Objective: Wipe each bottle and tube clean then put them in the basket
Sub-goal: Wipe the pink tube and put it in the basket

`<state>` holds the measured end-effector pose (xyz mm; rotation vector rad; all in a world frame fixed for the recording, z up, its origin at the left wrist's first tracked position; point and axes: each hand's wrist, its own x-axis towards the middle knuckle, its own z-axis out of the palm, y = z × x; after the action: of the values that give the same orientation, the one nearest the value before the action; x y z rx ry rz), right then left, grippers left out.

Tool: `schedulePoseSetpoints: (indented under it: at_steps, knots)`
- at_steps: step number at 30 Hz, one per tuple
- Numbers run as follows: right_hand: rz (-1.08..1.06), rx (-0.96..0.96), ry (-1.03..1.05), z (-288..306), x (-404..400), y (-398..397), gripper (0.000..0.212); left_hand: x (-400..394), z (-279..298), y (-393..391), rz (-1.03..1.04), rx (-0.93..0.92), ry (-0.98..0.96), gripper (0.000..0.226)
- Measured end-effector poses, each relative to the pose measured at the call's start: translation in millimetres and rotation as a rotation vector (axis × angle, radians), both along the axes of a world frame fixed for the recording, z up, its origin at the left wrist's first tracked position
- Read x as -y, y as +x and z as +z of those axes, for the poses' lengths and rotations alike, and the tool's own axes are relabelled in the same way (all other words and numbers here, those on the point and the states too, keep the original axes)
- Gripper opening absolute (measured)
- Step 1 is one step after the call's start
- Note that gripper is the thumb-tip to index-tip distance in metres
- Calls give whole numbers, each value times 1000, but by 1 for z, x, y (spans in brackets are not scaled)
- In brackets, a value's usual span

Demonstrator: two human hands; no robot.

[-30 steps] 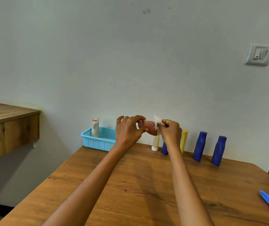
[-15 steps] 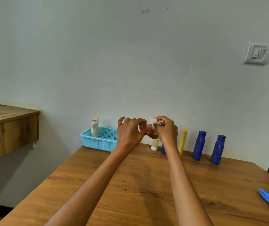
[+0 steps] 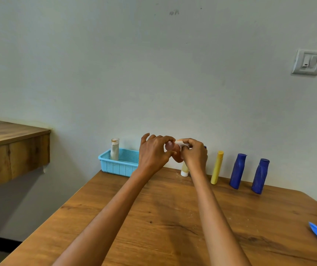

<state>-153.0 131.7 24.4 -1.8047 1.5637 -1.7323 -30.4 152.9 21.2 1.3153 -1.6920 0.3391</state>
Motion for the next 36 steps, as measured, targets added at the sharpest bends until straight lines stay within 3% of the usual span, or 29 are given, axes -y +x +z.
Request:
schedulePoseSetpoints:
  at_steps: [5,8,11,16,28,32,36]
  knots:
    - [242,142,23,8,-3,1,20,3,-3,4,9,-15,44,35]
    - [165,270,-74,7,-3,-2,19,3,-5,1,2,40,67,41]
    - [114,186,-109,5,0,-2,21,4,-8,-3,-2,66,61,45]
    - [279,79,45,6,0,7,31,5,-6,-1,-3,-19,-22,33]
    - [-6,79,152,-15,24,-25,27,-7,-1,-5,-115,51,-53,42]
    - [-33,154,214,-23,31,-32,26,-7,1,-6,-144,-36,-62,40]
    - [9,238,150,-14,26,-27,24,-3,-3,-4,-166,-251,-44,39]
